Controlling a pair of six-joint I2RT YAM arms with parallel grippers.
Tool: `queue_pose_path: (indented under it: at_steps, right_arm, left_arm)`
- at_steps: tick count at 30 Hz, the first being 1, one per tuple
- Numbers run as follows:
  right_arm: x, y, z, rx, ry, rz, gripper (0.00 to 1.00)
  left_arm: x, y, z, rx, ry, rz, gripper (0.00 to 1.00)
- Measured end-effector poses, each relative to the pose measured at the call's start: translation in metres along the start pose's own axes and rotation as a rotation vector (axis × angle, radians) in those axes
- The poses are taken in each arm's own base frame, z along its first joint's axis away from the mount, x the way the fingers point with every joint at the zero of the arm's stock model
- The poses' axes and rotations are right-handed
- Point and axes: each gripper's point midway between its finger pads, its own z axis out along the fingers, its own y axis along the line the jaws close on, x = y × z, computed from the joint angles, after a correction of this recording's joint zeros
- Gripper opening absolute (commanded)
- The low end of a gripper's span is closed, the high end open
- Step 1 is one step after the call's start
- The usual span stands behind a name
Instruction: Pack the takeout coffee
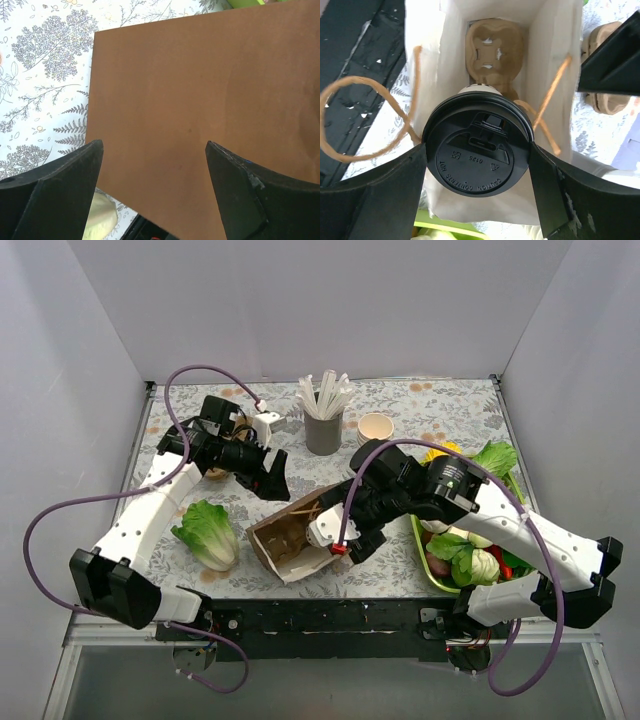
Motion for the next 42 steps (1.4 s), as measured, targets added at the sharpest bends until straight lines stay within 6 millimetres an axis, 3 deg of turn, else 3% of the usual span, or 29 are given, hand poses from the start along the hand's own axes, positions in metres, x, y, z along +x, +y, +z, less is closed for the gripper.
queue_pose_path:
  at_steps: [4, 12, 19, 28, 36, 42]
  right_arm:
    - [-0.003, -0.011, 0.011, 0.044, -0.007, -0.051, 0.01]
    - [0.004, -0.013, 0.03, 0.03, 0.014, -0.13, 0.01]
    - [0.014, -0.02, 0.04, 0.023, 0.063, -0.176, 0.01]
    - [0.034, -0.017, 0.071, -0.087, 0.131, -0.149, 0.01]
    - [0.058, -0.018, 0.081, -0.045, 0.235, -0.132, 0.01]
    - [0.065, -0.026, 0.084, 0.012, 0.271, -0.121, 0.01]
  left_arm:
    - [0.003, 0.011, 0.016, 0.008, 0.022, -0.01, 0.83]
    - [0.003, 0.024, 0.034, 0.017, 0.042, -0.026, 0.82]
    - [-0.001, 0.021, 0.037, 0.043, 0.027, -0.024, 0.82]
    - [0.002, 0.016, 0.041, 0.084, 0.023, -0.054, 0.82]
    - [0.01, 0.016, 0.05, 0.11, 0.026, -0.088, 0.81]
    - [0.022, 0.014, 0.06, 0.143, 0.038, -0.132, 0.81]
